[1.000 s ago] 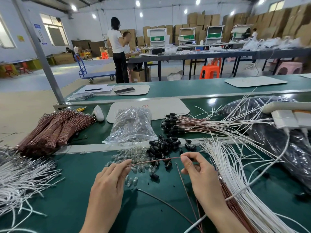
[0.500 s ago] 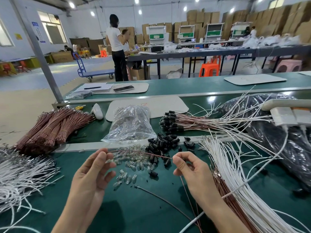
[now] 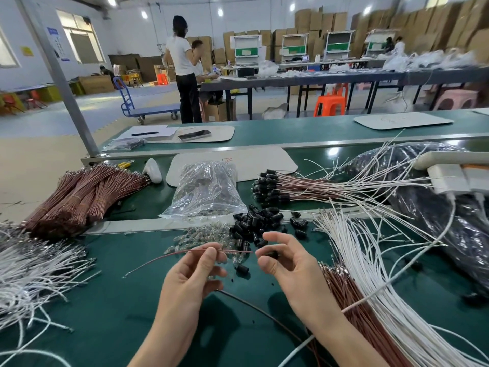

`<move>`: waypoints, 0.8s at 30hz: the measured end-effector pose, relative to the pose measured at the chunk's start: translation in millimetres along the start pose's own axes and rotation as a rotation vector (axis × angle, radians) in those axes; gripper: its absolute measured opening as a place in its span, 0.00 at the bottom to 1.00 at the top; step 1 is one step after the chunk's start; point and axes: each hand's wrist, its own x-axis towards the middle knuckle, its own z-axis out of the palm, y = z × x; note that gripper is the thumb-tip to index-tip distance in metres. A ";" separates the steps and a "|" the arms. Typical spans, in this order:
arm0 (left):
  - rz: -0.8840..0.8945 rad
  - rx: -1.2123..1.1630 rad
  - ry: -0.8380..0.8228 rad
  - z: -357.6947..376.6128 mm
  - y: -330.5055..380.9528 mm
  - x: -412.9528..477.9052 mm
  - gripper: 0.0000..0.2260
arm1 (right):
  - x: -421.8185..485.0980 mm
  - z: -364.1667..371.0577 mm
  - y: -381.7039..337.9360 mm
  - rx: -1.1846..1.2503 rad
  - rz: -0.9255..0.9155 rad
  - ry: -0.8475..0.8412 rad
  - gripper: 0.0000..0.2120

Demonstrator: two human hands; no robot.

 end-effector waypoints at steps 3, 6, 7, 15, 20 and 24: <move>0.013 -0.007 0.028 -1.7 1.4 0.4 0.09 | 1.5 -1.2 0.8 0.023 0.010 -0.005 0.13; 0.053 0.032 0.017 -0.8 1.9 -1.7 0.08 | 0.0 -1.9 0.5 0.041 0.025 -0.022 0.11; 0.066 0.052 0.008 0.2 1.7 -2.7 0.08 | -0.5 -1.6 0.2 0.032 0.035 -0.032 0.11; 0.117 0.108 -0.028 2.8 0.4 -6.6 0.10 | -0.9 -0.1 -3.1 0.089 0.039 -0.076 0.25; 0.122 0.110 -0.002 1.7 0.0 -5.0 0.07 | -0.3 -2.4 -0.1 0.204 0.099 -0.145 0.19; 0.128 0.110 0.006 1.8 1.2 -4.9 0.08 | -1.2 -3.4 2.1 0.237 0.129 -0.146 0.21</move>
